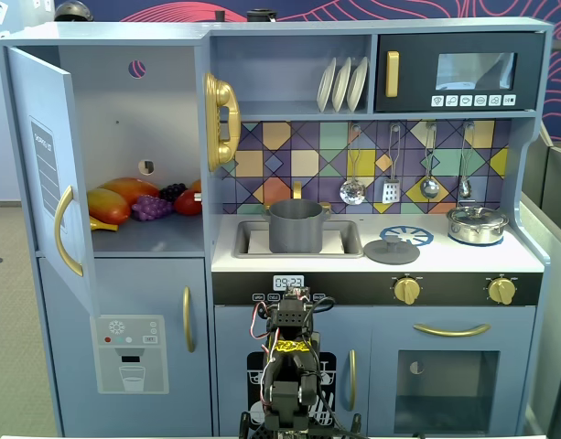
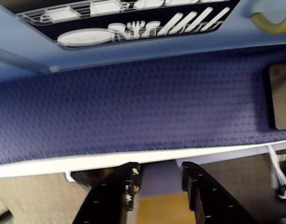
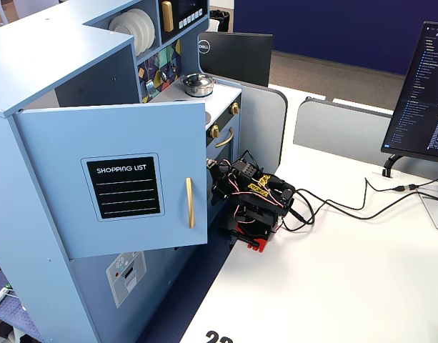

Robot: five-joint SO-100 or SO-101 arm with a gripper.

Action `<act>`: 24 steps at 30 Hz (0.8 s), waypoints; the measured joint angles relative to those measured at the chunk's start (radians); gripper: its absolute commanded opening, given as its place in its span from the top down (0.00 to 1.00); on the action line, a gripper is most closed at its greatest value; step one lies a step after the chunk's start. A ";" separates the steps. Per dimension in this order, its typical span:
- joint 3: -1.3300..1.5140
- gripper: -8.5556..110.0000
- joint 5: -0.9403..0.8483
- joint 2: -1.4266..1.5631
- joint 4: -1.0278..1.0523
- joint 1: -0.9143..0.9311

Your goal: Pick up the green pineapple from the left cabinet and place it in the gray recipient

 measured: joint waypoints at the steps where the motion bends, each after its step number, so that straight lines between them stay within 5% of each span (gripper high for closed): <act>1: 0.000 0.90 0.000 0.000 0.000 0.000; 24: 0.000 0.89 0.014 0.000 0.000 -0.060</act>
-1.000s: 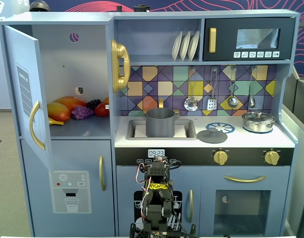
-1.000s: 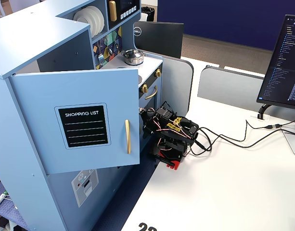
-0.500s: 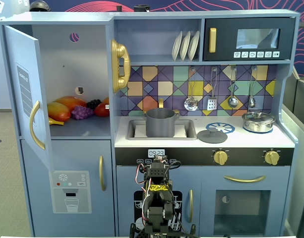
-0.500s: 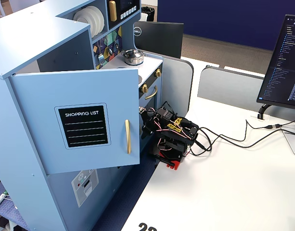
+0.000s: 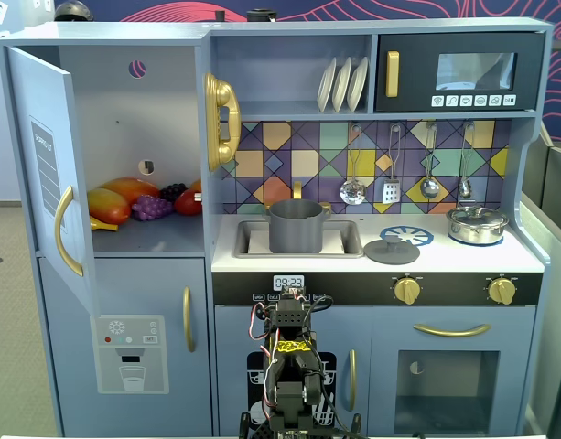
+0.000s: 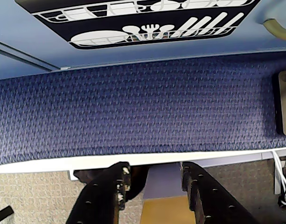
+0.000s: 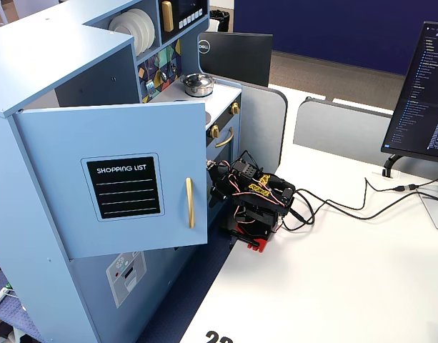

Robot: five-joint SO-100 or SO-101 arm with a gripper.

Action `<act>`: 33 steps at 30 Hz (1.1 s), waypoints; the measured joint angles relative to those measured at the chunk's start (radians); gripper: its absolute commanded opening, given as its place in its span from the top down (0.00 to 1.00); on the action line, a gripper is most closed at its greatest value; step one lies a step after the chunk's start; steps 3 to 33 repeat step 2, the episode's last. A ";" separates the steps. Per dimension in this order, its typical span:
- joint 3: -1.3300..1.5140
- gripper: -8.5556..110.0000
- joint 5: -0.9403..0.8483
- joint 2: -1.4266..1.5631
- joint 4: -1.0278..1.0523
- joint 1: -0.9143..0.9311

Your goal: Pick up the green pineapple from the left cabinet and place it in the gray recipient

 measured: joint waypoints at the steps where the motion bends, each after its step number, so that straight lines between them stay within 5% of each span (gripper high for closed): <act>1: 0.000 0.89 0.000 0.000 0.000 0.000; 33: 0.000 0.89 0.000 0.000 0.000 0.000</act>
